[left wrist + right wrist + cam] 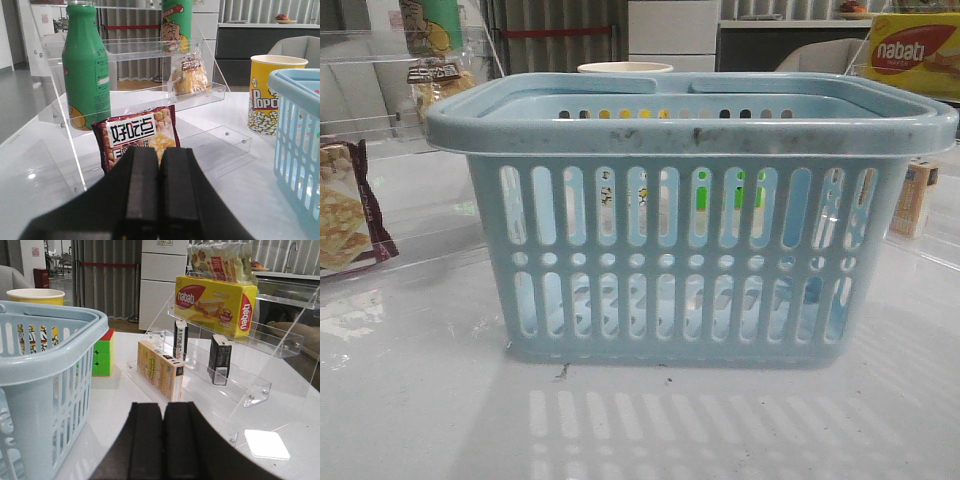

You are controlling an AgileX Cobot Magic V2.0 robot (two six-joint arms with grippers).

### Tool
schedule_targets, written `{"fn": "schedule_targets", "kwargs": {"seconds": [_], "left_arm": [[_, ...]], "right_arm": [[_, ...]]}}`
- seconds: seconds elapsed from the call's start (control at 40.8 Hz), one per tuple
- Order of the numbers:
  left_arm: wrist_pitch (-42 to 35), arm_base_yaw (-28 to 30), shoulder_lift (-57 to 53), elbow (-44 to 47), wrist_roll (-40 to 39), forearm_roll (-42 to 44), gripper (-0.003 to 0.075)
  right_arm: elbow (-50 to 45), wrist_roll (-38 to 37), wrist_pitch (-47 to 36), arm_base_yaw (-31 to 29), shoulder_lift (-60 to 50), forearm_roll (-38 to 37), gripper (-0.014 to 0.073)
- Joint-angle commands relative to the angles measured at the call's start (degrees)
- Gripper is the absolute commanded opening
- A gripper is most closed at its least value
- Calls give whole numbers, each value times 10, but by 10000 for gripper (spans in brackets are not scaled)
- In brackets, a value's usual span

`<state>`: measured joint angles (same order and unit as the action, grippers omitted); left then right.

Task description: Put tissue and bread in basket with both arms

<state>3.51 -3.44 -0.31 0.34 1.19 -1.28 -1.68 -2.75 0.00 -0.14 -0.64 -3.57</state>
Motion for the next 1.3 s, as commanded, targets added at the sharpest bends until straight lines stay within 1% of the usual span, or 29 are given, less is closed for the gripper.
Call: {"fn": "schedule_targets", "kwargs": {"seconds": [0.0, 0.563, 0.661, 0.808, 0.882, 0.955, 1.127, 1.274], "left_arm": [[-46, -4, -10, 1, -7, -3, 91], [-46, -4, -10, 1, -7, -3, 91], [-46, -4, -10, 1, -7, -3, 91], [-97, -4, -10, -3, -7, -3, 91], [-105, -4, -10, -26, -7, -3, 91], [-94, -4, -10, -67, -7, -3, 91], [-41, -4, 12, -190, -7, -3, 91], [26, -4, 71, -304, -7, -8, 91]], "right_arm": [[-1, 1, -55, 0, -10, -4, 57], [-1, 1, -55, 0, -10, -4, 57], [0, 1, -66, 0, -10, -4, 57], [6, 1, -71, 0, -10, -4, 57], [33, 1, -62, 0, -10, -2, 57], [79, 1, -42, 0, -10, -2, 57], [223, 1, 52, 0, 18, -2, 57], [342, 1, 140, 0, 90, -2, 57]]}}
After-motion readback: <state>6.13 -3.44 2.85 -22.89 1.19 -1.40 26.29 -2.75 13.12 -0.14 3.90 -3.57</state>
